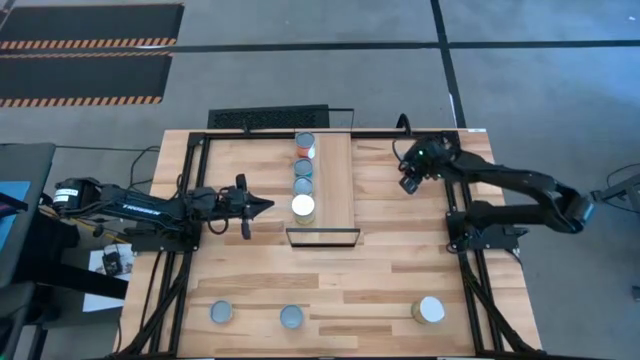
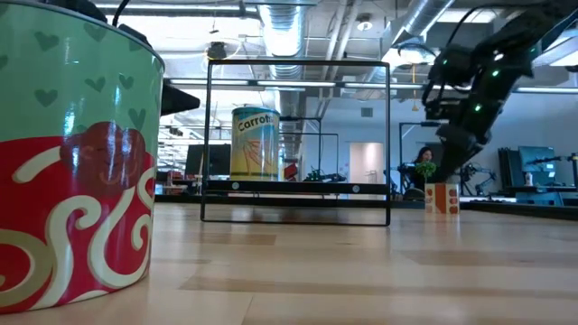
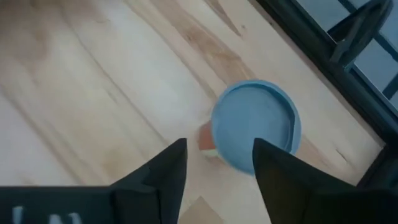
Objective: Pick and place cans onto a shelf
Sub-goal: Put the medium canned diced tomatoes on the shelf aligned with the medium canned peaches
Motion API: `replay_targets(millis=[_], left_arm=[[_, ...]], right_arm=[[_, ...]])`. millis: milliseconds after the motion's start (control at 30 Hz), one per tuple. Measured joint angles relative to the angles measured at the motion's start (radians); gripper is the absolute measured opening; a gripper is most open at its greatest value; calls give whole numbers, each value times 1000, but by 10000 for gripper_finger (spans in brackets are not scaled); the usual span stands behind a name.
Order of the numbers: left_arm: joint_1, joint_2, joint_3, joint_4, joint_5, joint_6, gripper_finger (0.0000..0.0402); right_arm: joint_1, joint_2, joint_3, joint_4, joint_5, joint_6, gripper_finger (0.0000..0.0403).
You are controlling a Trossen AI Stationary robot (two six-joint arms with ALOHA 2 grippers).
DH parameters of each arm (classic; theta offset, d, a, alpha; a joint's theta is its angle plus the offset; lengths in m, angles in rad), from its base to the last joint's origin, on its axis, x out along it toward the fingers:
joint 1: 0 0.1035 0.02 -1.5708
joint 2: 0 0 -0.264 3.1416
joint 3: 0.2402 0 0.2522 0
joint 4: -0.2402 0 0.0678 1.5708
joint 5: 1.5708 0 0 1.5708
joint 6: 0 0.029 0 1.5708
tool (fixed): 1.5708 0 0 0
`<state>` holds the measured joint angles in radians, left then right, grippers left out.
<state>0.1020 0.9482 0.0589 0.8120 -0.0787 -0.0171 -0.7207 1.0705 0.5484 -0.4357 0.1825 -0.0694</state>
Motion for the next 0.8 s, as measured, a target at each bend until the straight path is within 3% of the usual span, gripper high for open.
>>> replay_targets(millis=[167,467,800], left_arm=[[0,0,0,-17,-12,5,0],[0,0,1,-21,-12,10,0],[0,0,1,-44,-12,13,0]], right_arm=[[-29,103,37,37,1,-37,201],[-48,266,91,47,6,-71,141],[84,234,145,-80,-1,-96,12]])
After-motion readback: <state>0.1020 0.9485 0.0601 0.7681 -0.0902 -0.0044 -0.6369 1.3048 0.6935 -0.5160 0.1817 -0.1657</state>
